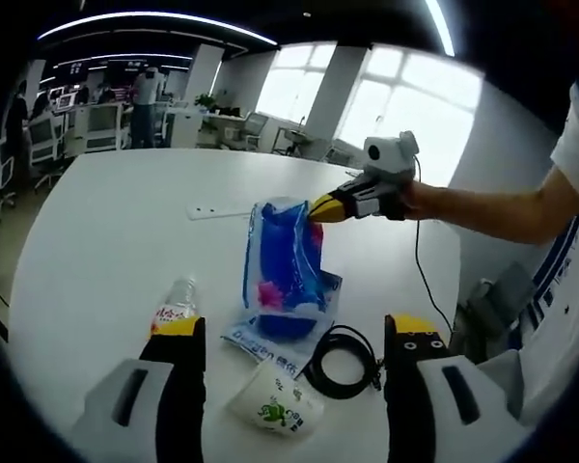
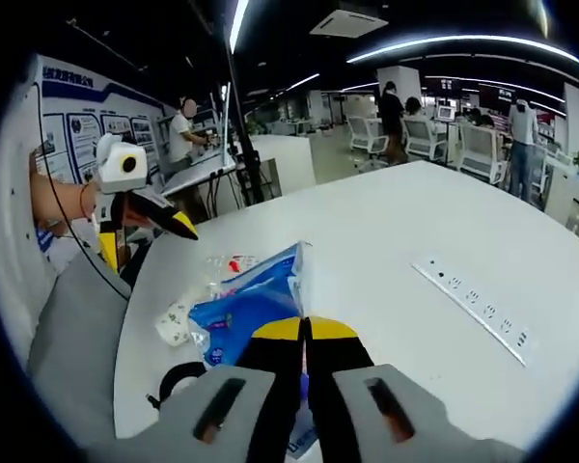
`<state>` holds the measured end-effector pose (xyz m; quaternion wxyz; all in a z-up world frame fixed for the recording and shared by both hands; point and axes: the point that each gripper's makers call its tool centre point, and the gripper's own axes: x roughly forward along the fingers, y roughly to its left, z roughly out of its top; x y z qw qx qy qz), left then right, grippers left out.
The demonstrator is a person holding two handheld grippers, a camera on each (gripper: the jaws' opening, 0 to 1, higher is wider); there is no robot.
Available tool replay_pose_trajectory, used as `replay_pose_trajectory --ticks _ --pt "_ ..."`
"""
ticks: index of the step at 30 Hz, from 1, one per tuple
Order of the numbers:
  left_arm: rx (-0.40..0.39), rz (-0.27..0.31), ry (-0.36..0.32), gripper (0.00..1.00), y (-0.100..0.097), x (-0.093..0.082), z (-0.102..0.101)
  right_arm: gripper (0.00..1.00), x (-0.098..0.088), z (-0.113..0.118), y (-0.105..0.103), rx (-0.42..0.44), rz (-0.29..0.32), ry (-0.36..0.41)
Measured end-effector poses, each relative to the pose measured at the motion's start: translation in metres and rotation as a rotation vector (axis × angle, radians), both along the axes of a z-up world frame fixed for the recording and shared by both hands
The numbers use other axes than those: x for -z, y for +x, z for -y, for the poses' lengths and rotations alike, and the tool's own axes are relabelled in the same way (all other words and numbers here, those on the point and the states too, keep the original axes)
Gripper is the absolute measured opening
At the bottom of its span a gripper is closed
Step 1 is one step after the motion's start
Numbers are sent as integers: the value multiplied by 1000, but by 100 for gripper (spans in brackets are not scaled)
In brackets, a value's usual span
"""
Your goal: Arrange the tabletop items into an orderly group along one side of the table until the central work area is clear of visible clutter.
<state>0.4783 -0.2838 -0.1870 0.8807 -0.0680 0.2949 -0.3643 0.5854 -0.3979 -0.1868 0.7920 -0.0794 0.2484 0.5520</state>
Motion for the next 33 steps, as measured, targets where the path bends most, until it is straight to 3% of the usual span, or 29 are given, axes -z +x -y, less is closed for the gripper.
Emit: replay_pose_trajectory --ticks 9,12,13,19,26,33 --pt "-77 -16 -22 68 20 5 13 0 -17 -1 4 63 36 46" --pt "-125 -38 -23 65 26 12 16 0 -22 -1 4 82 45 61" --pt "-154 -74 -28 64 26 18 17 0 -23 -1 4 90 51 64" --pt "-179 -112 -38 62 27 29 34 0 -29 -1 5 140 63 98" --pt "-231 -106 -56 41 37 25 45 0 -34 3 3 181 67 128" --pt "-273 -75 -61 23 45 20 42 0 -39 13 2 215 71 144"
